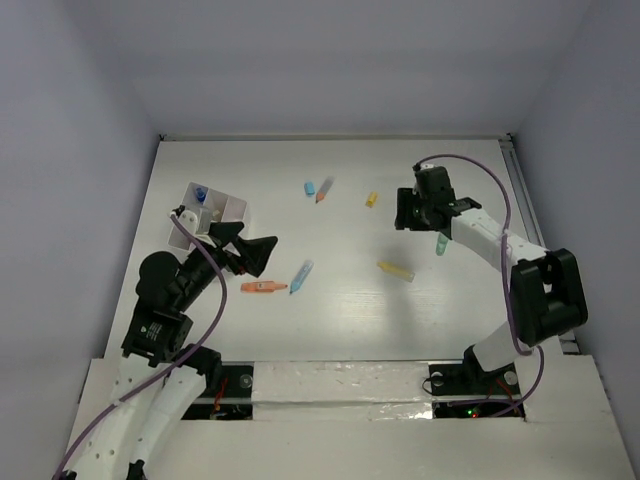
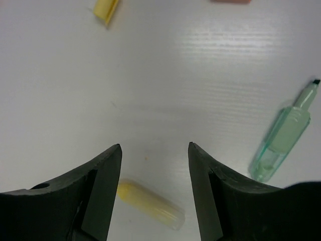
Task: Sort the stationery into containers
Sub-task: Pick up the pen from the center of the board.
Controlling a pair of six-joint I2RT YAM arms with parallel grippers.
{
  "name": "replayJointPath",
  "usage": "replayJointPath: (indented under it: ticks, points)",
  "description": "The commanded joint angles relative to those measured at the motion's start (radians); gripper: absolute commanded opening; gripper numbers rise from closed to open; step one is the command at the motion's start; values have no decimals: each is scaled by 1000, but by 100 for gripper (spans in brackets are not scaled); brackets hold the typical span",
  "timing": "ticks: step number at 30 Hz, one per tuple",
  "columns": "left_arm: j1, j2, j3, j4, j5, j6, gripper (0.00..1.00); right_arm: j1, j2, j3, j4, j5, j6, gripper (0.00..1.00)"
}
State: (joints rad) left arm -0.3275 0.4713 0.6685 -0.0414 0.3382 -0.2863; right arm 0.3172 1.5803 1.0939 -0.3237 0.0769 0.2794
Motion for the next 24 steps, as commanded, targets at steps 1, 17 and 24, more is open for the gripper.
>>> replayJointPath:
  ticks: [1, 17, 24]
  points:
    - [-18, 23, 13, 49, -1, -2, 99, 58, -74, -41, -150, -34, -58, 62]
    - [-27, 16, 16, 43, -16, -1, 99, 183, 110, 7, -337, -46, -144, 85]
    - [-27, 18, 14, 43, -21, 1, 99, 183, 210, 11, -269, -68, -157, 67]
